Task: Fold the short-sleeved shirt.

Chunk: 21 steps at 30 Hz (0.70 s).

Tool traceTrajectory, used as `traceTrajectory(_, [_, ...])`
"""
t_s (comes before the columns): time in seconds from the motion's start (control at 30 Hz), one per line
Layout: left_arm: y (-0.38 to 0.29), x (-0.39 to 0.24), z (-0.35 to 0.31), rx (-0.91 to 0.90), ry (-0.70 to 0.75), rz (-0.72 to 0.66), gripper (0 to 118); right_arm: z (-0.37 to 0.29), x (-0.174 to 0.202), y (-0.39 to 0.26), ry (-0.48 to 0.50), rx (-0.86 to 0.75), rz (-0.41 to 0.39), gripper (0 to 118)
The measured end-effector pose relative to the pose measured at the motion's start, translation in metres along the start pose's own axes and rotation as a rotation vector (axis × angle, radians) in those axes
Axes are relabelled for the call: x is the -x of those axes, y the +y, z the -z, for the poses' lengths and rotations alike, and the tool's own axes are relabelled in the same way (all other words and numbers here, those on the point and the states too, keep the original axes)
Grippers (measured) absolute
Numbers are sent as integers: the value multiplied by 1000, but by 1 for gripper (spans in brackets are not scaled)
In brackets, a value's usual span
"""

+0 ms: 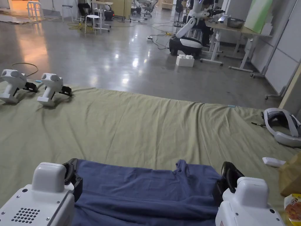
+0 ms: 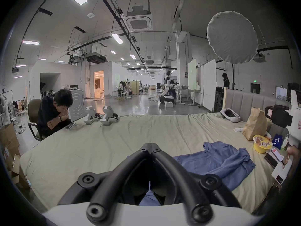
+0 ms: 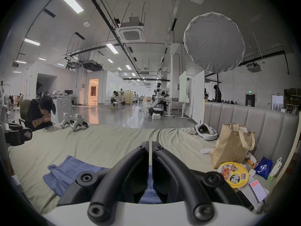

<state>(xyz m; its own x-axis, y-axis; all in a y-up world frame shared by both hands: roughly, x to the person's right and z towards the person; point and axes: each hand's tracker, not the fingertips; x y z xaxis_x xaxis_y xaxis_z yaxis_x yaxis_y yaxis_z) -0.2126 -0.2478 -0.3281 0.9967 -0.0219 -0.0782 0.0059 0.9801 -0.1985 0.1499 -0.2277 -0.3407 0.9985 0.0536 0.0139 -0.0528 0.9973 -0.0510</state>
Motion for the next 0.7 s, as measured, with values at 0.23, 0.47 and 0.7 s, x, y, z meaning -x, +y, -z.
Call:
traceTrajectory(0.23, [-21,23,19,181,71,-23,1,2,-7,-8,-14,36,13,5])
traceTrajectory(0.47, [-51,66,65,559,55,-97,3,7,-16,-28,-9,126,-4,5])
traceTrajectory(0.7, [-70,77,91,775,-1,-143,67,11,-21,-45,-19,193,-14,5])
